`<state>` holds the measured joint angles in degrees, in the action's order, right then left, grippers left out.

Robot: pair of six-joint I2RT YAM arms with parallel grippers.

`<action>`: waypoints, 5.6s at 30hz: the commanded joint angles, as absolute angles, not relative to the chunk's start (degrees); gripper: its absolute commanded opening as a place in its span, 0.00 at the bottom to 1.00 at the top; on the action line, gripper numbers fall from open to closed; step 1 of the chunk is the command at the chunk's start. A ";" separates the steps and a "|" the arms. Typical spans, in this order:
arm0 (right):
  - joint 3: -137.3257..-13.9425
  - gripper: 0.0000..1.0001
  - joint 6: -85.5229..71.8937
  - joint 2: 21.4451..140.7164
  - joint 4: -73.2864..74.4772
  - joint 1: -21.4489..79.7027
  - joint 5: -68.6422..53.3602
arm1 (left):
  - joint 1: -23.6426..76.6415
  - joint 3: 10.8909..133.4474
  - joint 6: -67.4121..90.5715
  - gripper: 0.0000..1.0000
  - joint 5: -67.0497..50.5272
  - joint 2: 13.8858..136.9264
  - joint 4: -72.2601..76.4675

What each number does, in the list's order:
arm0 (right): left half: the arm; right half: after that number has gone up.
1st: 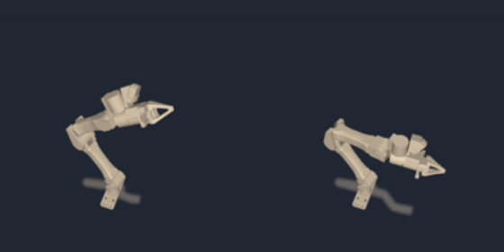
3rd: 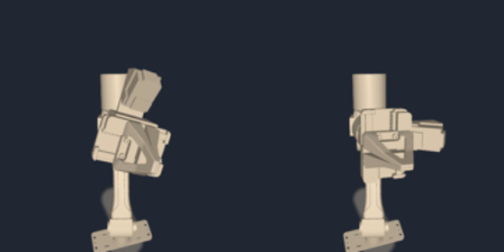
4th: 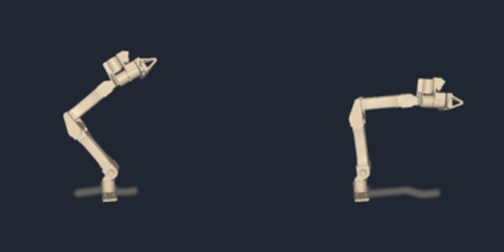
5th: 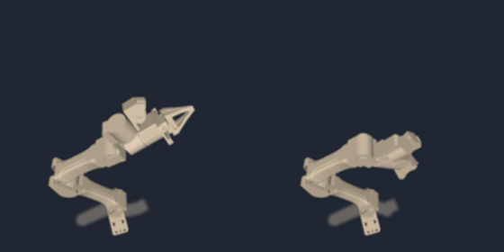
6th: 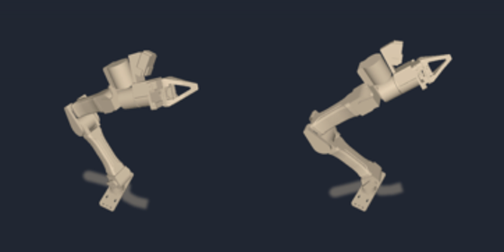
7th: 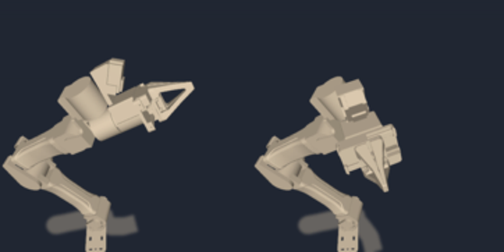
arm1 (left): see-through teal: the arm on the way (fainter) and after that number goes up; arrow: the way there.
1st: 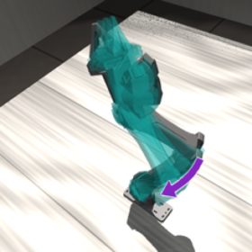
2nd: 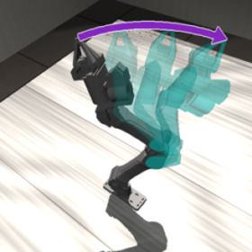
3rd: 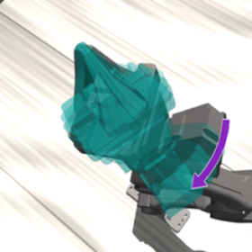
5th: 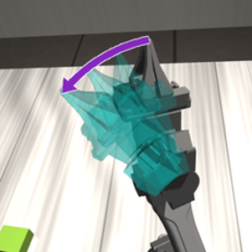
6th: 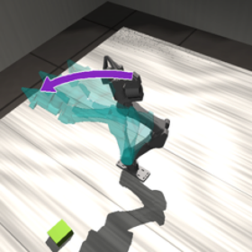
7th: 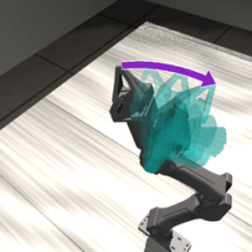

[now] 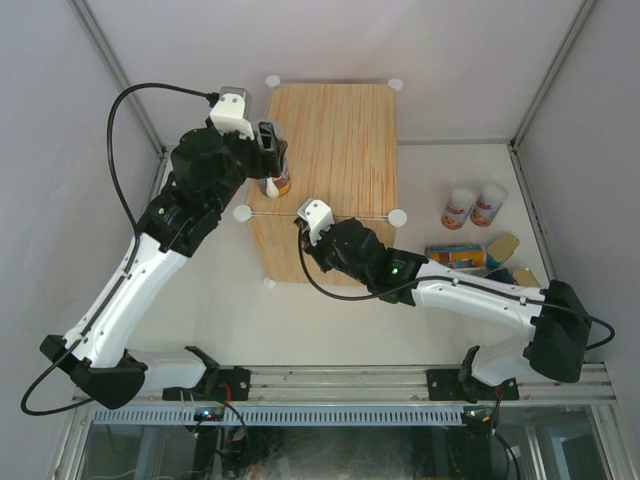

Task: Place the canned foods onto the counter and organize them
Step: Move the counter to the center of the board, then place the canned food on the counter, then pick up the canned food from the center of the board.

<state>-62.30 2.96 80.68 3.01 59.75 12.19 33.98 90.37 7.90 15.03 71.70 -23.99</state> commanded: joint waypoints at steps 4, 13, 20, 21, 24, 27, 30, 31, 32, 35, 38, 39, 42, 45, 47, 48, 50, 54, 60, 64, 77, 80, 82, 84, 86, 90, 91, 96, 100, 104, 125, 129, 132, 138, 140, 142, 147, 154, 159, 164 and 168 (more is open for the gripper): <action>-61.76 0.12 -0.67 75.14 3.80 60.42 14.19 | 33.77 88.13 7.56 0.00 13.09 67.47 -14.51; -60.91 0.22 -2.99 72.28 5.88 60.76 13.26 | 34.45 86.26 7.77 0.03 15.55 66.56 -14.13; -60.21 0.28 -3.22 70.43 8.37 61.18 13.62 | 35.05 84.83 7.89 0.26 17.49 65.58 -13.72; -60.13 0.29 -3.25 70.10 8.80 61.04 13.62 | 35.15 84.40 7.91 0.30 17.52 65.31 -13.20; -59.98 0.29 -3.41 68.81 9.83 61.01 14.28 | 35.37 83.59 8.38 0.41 17.75 64.75 -12.57; -59.47 0.29 -3.58 67.85 10.25 61.13 14.65 | 35.53 83.75 8.67 0.50 17.69 64.75 -12.82; -59.01 0.29 -3.81 67.10 10.28 61.30 14.94 | 35.89 84.23 8.86 0.58 18.01 64.76 -12.83; -58.89 0.29 -3.98 66.92 10.27 61.41 15.01 | 36.01 84.40 8.88 0.60 18.25 64.80 -12.95; -58.82 0.29 -4.04 66.81 10.26 61.55 15.17 | 36.11 84.58 8.88 0.61 18.34 64.92 -13.14; -58.80 0.29 -4.10 66.54 10.30 62.11 15.65 | 36.38 84.67 8.66 0.66 18.71 64.79 -13.48; -58.63 0.30 -4.26 66.32 10.20 62.56 16.08 | 36.47 84.68 8.35 0.67 18.35 64.94 -13.67; -58.63 0.30 -4.30 66.28 10.26 62.70 16.20 | 36.60 84.68 8.31 0.67 18.10 64.99 -13.71; -58.54 0.30 -4.42 66.25 10.22 62.97 16.48 | 36.86 84.79 7.94 0.66 17.41 65.25 -13.71; -58.31 0.30 -4.65 66.14 10.13 63.26 16.81 | 37.08 85.12 7.46 0.71 17.18 65.44 -13.75; -58.11 0.30 -4.78 65.97 10.05 63.38 17.04 | 37.17 85.37 6.94 0.73 16.96 65.51 -13.84; -57.98 0.30 -4.83 65.92 9.88 63.37 17.05 | 37.18 85.53 6.70 0.74 16.94 65.57 -13.99; -57.92 0.30 -4.81 65.87 9.89 63.37 17.09 | 37.22 85.98 6.43 0.74 16.80 65.99 -14.38; -57.74 0.30 -4.83 65.67 9.59 63.30 17.18 | 37.27 86.42 6.36 0.78 16.39 66.62 -14.68; -57.36 0.31 -4.83 65.39 9.09 63.13 17.25 | 37.49 87.04 6.19 0.83 16.35 67.17 -14.87; -57.22 0.31 -4.75 65.48 8.99 63.11 17.08 | 37.53 87.14 6.27 0.85 16.52 67.13 -14.85; -57.04 0.31 -4.22 64.80 9.83 62.77 16.30 | 38.14 86.01 8.01 0.92 18.52 65.34 -13.45; -57.04 0.32 -4.36 64.37 10.87 62.70 16.06 | 38.22 85.84 8.81 0.92 18.99 64.85 -13.75; -57.04 0.33 -4.52 64.11 11.26 62.46 15.92 | 38.38 85.72 9.01 0.93 19.52 64.37 -13.96; -56.76 0.33 -5.13 63.76 11.05 62.24 15.99 | 38.36 85.46 9.05 0.94 19.95 63.96 -13.89; -56.29 0.35 -5.70 63.55 10.29 62.27 15.64 | 38.40 85.28 8.97 0.95 20.25 63.67 -13.92; -56.27 0.37 -5.17 63.82 10.60 62.37 15.26 | 38.50 84.42 8.86 0.99 20.52 62.71 -13.12; -56.25 0.37 -4.96 63.74 10.74 62.28 15.09 | 38.50 84.35 8.81 0.99 20.58 62.63 -13.02; -56.25 0.39 -5.01 63.14 11.52 62.14 14.95 | 38.58 84.20 8.96 0.99 20.87 61.85 -12.35; -56.18 0.40 -5.65 62.72 12.54 62.38 15.24 | 38.58 84.24 9.00 0.99 21.27 61.43 -11.67; -55.52 0.42 -6.38 61.91 12.89 62.67 15.36 | 38.67 83.49 9.21 0.99 21.90 60.45 -10.56; -55.47 0.58 -12.09 55.07 19.66 65.54 19.11 | 38.76 77.82 5.53 1.00 29.94 53.42 -2.56; -55.46 0.61 -14.55 53.49 22.12 65.95 20.83 | 38.76 77.47 5.37 1.00 31.09 53.15 -1.21; -55.35 0.61 -17.29 51.89 24.70 66.09 22.26 | 38.76 76.73 4.77 1.00 31.24 52.82 0.07; -53.29 0.62 -21.96 47.67 28.03 66.70 26.20 | 38.76 75.26 4.66 1.00 31.03 52.09 2.01; -52.61 0.62 -24.00 46.25 29.79 66.90 27.82 | 38.76 74.93 4.51 1.00 31.10 51.87 2.47; -51.77 0.62 -26.21 44.73 31.64 67.20 29.29 | 38.77 74.49 4.28 1.00 31.19 51.53 2.94; -50.04 0.64 -31.87 41.29 36.86 68.38 33.42 | 38.76 74.01 4.14 1.00 31.29 51.26 3.39; -48.84 0.69 -40.92 37.36 44.25 68.82 37.94 | 38.76 73.72 4.08 1.00 31.29 51.12 4.20; -48.58 0.76 -49.12 35.99 50.99 68.82 41.66 | 38.76 73.59 3.96 1.00 31.29 50.94 4.84; -48.11 0.84 -63.56 34.27 60.47 68.44 45.96 | 38.76 73.74 3.69 1.00 31.29 51.15 5.26; -47.86 0.85 -76.02 32.41 67.12 65.91 46.92 | 38.76 73.91 3.70 1.00 30.91 51.31 5.49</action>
<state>-47.90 -59.92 34.04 58.37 67.72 43.20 38.50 74.19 4.93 30.94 51.72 2.52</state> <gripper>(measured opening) 0.843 0.998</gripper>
